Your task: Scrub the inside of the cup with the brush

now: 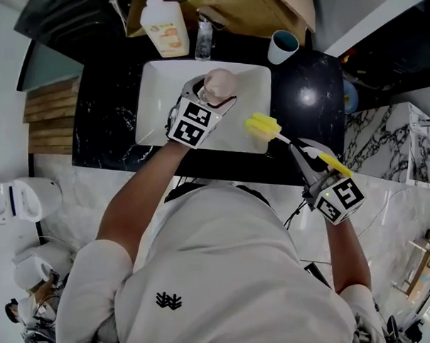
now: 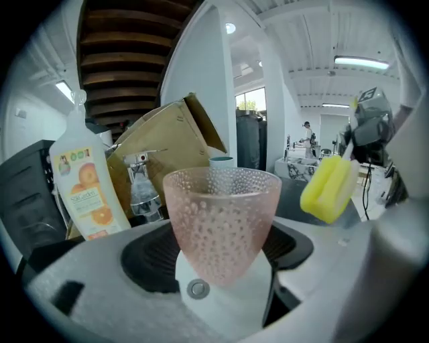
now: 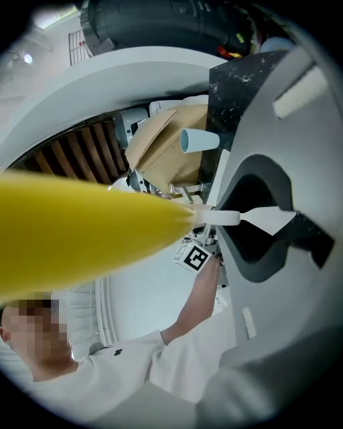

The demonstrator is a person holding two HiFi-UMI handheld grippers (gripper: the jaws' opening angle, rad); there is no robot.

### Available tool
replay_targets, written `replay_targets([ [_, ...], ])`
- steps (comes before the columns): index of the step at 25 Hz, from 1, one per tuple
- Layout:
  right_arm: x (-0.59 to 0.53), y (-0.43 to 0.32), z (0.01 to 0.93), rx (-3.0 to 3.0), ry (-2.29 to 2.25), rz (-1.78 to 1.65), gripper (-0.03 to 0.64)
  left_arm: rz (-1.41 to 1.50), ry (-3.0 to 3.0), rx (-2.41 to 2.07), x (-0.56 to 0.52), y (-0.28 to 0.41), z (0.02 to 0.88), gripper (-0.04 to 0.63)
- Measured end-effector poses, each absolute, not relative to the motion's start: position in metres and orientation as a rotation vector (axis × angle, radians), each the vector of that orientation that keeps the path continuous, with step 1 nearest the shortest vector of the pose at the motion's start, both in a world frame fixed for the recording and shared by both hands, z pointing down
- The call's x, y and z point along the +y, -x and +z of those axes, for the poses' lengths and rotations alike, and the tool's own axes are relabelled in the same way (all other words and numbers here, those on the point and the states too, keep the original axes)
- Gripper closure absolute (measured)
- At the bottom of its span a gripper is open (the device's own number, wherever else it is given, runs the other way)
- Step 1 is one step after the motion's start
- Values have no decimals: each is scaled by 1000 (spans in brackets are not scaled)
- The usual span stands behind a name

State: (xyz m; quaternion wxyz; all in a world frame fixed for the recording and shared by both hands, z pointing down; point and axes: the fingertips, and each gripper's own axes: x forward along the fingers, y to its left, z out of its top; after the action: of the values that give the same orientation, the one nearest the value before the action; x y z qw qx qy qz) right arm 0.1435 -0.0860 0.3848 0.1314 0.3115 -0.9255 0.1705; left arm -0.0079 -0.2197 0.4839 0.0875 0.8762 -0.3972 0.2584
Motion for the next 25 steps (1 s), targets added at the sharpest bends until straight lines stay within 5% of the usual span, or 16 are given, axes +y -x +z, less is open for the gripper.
replay_targets([
  [25, -80, 3, 365, -2781, -552, 424, 573, 1523, -2756, -824, -120, 77, 512, 235],
])
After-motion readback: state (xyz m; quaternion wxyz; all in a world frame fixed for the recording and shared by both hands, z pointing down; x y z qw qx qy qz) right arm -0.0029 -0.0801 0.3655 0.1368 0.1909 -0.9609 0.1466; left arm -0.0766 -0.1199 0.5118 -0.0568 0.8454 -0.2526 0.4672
